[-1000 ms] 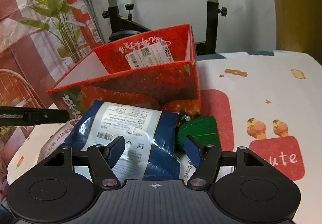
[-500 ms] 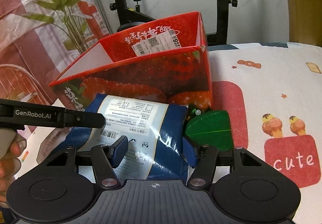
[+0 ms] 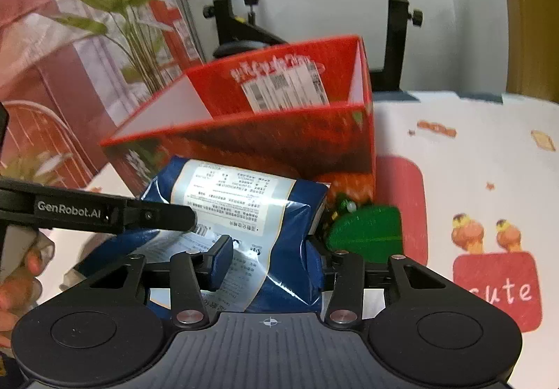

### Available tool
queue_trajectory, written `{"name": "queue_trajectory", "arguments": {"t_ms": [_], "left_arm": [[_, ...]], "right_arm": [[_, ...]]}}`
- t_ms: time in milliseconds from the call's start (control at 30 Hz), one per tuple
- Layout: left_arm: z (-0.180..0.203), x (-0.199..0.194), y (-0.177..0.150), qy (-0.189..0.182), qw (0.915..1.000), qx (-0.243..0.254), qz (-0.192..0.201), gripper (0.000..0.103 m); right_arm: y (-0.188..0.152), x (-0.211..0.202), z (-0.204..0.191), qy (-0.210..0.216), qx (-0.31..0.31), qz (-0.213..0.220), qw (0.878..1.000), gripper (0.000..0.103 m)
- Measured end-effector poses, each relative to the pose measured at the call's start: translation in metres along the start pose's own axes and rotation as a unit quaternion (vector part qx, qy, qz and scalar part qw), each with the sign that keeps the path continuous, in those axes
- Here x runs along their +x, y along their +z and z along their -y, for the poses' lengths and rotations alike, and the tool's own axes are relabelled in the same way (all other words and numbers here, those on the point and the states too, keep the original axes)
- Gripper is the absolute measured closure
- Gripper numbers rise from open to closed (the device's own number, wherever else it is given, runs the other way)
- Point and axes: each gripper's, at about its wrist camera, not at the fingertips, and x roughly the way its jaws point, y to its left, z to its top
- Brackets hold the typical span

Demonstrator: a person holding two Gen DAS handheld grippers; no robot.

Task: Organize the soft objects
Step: 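Lift the blue-and-white bag with both grippers over the red box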

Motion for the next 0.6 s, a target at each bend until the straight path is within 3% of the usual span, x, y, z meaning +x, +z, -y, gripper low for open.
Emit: {"name": "queue_trajectory", "arguments": {"t_ms": [300,600], "left_arm": [[-0.001,-0.056,0.011,-0.020,0.9968,0.008,0.076,0.064],[-0.009,-0.079,0.067,-0.015,0.9893,0.033,0.141,0.064]], "right_arm": [[0.025,-0.045,-0.033,0.003,-0.053,0.048,0.997,0.062],[0.092,-0.058,-0.072,0.000,-0.163,0.083,0.983,0.062]]}}
